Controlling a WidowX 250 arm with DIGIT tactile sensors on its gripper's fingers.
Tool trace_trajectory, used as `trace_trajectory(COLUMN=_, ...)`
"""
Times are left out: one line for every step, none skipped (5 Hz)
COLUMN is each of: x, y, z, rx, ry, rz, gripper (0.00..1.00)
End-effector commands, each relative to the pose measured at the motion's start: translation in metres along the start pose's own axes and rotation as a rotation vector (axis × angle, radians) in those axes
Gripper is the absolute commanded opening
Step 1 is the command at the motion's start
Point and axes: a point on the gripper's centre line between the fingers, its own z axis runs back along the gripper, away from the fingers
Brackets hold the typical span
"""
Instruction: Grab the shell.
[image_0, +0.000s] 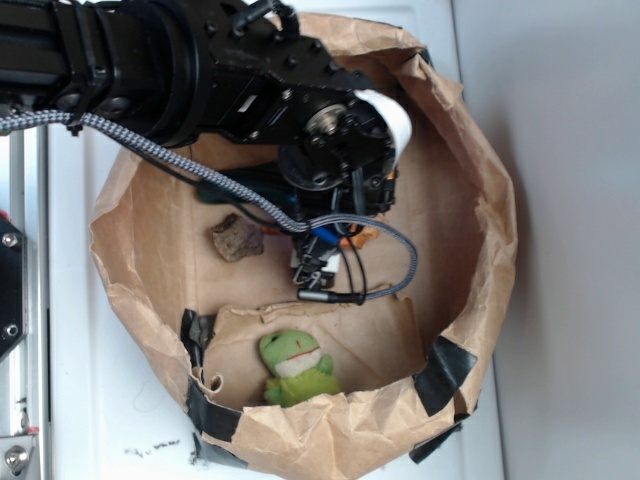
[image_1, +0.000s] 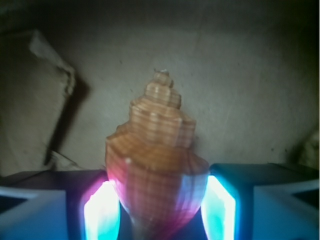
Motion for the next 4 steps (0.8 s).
trace_trajectory(x=0.015, y=-0.002, z=0.073, rx=0.013, ry=-0.004, rz=0.110, gripper=0.00)
trace_trajectory(x=0.011, y=-0.007, z=0.103, rx=0.134, ry=0.061, rz=0.285, gripper=0.00)
trace_trajectory(x=-0.005, y=-0.016, z=0.124, rx=0.275, ry=0.076, rz=0.380, gripper=0.00)
trace_trajectory(x=-0.021, y=-0.024, z=0.139, rx=0.264, ry=0.020, rz=0.399, gripper=0.00)
